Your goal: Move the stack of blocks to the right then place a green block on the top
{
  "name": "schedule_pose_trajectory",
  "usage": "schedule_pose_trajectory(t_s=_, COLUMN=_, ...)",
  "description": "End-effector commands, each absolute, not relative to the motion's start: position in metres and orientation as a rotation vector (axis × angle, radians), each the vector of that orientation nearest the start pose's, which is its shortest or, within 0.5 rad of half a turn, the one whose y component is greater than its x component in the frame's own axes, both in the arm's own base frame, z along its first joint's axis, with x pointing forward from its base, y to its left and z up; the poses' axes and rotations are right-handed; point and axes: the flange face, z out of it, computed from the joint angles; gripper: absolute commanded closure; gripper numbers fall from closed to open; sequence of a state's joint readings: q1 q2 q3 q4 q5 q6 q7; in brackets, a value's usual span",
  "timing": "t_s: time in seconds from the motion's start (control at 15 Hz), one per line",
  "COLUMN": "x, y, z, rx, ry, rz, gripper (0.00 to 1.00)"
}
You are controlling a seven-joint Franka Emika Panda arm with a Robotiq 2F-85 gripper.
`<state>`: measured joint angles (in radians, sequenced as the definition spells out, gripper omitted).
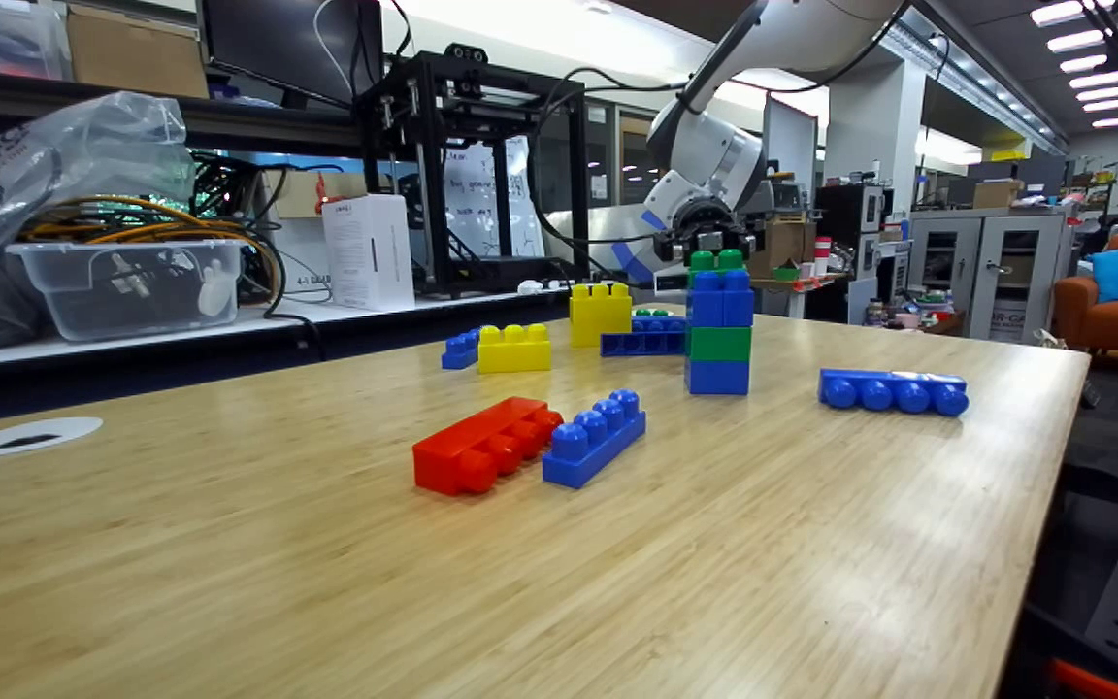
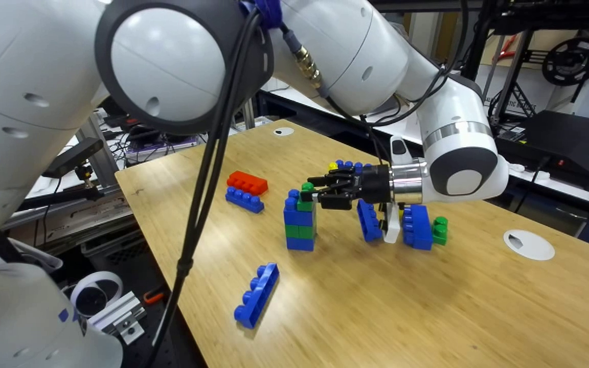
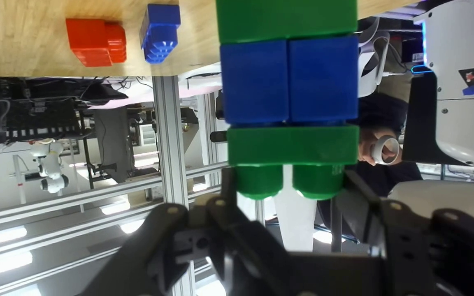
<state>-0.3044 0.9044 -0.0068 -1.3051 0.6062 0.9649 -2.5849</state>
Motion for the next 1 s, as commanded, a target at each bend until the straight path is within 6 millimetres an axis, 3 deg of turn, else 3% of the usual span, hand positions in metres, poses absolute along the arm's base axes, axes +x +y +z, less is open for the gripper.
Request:
schedule_pose_trajectory(t_s=0.0, x=0.598, y=-0.112, z=0.199, rx=-0.763, ry=-1.619, rz=-0.533, gripper=0.62)
schedule_pose_trajectory(t_s=0.07, x=0.598, y=-0.113, z=0.2, rx=-0.768, ry=-1.622, rz=-0.529, gripper=0.62)
schedule_pose_trajectory(t_s=0.13, x=0.597, y=-0.113, z=0.201, rx=-0.77, ry=-1.616, rz=-0.53, gripper=0.12)
schedule_pose_trajectory(t_s=0.33, x=0.597, y=-0.114, z=0.203, rx=-0.775, ry=-1.626, rz=-0.527, gripper=0.01)
schedule_pose_trajectory(t_s=0.6, x=0.597, y=-0.114, z=0.208, rx=-0.782, ry=-1.639, rz=-0.519, gripper=0.0)
schedule_pose_trajectory(t_s=0.93, x=0.597, y=-0.114, z=0.243, rx=-0.861, ry=-1.728, rz=-0.474, gripper=0.0)
